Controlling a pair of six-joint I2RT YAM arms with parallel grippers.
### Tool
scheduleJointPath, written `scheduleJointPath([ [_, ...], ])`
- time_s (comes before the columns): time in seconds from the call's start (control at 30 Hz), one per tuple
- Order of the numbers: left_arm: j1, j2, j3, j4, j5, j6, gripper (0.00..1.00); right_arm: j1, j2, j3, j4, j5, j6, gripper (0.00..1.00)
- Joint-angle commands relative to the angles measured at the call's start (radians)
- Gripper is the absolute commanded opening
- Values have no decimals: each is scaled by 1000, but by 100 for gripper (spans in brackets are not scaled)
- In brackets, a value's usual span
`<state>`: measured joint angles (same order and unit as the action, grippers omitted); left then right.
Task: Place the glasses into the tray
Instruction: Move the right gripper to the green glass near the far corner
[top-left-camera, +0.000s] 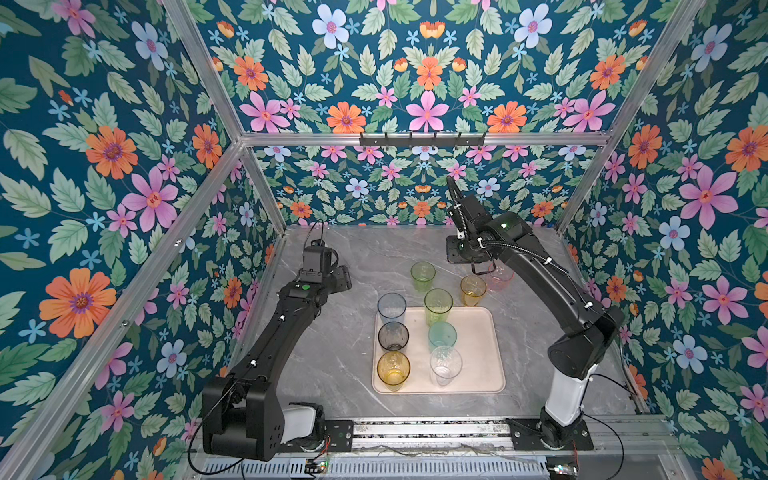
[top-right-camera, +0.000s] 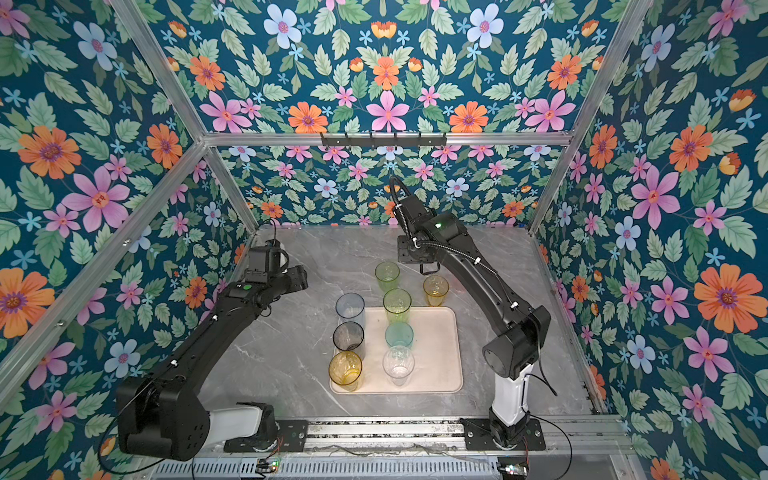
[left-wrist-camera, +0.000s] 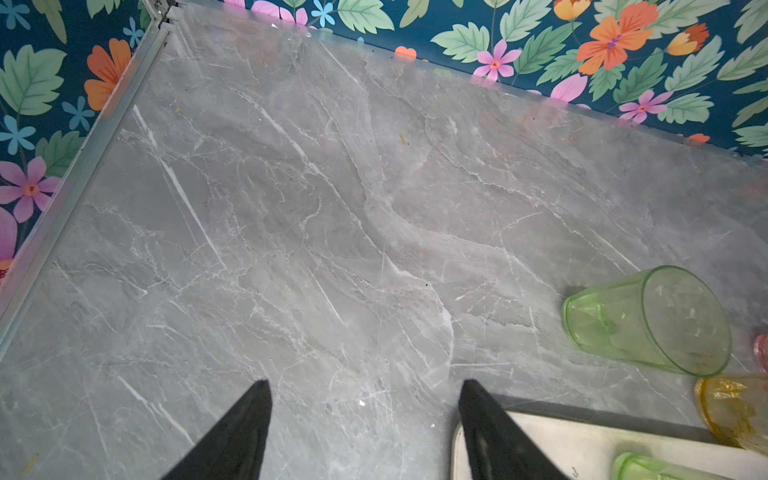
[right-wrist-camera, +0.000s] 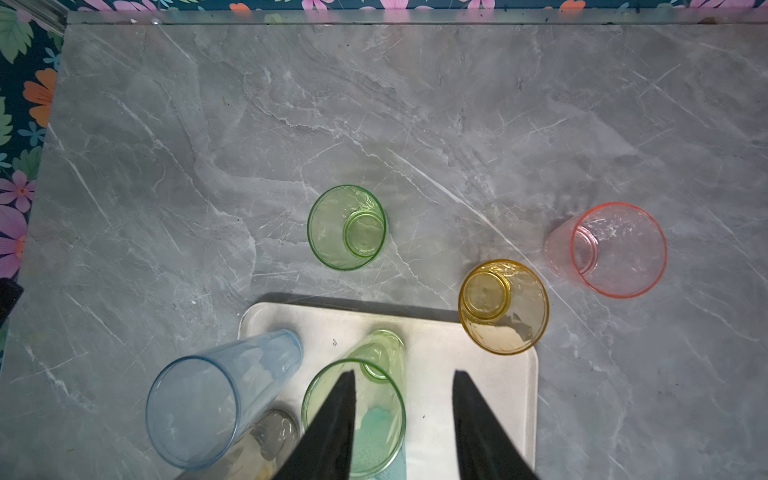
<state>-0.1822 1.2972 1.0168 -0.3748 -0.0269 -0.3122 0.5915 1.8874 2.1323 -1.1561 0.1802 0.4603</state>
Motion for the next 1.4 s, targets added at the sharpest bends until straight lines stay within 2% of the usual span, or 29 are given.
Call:
scheduleJointPath([
  [0.0,1,-4,2,11,-5,5,74,-21,44,33,-23,-39,-21,40],
  [0.6,1,-3,0,13,1,3,74,-70,319,210,-45,-122,-38,40],
  [1.37,1,-4,-1,11,7,1,74,-77,459,255,-23,-182,-19,40],
])
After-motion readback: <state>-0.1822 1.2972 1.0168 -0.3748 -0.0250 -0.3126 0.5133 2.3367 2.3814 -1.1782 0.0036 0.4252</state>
